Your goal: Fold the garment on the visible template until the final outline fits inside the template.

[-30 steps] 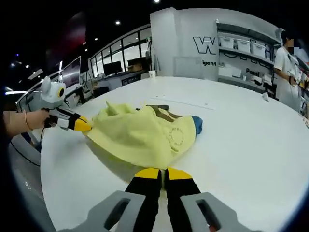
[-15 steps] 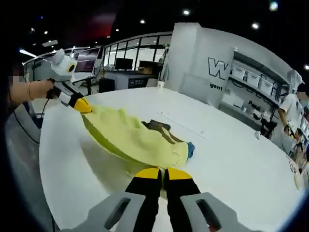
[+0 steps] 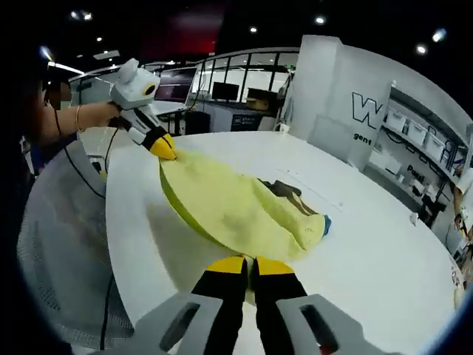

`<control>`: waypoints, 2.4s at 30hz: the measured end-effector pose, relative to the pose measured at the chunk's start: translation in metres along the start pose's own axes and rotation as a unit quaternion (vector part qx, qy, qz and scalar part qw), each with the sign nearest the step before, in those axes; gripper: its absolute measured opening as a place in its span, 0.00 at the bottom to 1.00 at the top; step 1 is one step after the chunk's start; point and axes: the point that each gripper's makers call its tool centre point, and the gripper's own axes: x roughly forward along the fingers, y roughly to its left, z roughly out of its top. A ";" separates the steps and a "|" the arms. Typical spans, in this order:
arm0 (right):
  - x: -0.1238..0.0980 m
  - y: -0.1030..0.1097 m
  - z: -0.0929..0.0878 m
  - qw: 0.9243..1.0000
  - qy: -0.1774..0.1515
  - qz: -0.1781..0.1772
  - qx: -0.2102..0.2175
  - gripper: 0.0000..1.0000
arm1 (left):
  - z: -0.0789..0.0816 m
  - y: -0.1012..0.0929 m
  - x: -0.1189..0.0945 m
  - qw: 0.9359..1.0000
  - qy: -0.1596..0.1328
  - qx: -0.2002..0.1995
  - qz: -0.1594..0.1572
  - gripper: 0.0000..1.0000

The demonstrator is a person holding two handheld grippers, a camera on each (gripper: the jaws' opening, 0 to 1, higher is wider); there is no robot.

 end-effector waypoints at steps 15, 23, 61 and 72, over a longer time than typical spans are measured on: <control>-0.087 0.062 0.029 0.993 -0.019 0.056 -0.097 0.00 | 0.011 -0.035 -0.076 0.995 0.027 0.099 0.016 0.02; -0.115 0.107 -0.027 0.978 0.062 0.115 -0.161 0.00 | -0.049 -0.063 -0.092 0.988 0.086 0.124 -0.008 0.03; -0.065 0.031 -0.018 0.998 0.026 0.063 0.016 0.50 | -0.005 0.021 -0.043 0.994 0.037 0.023 0.101 0.43; -0.018 0.008 -0.007 0.998 0.036 0.046 0.038 0.49 | 0.006 0.036 0.003 0.997 0.017 -0.037 0.064 0.36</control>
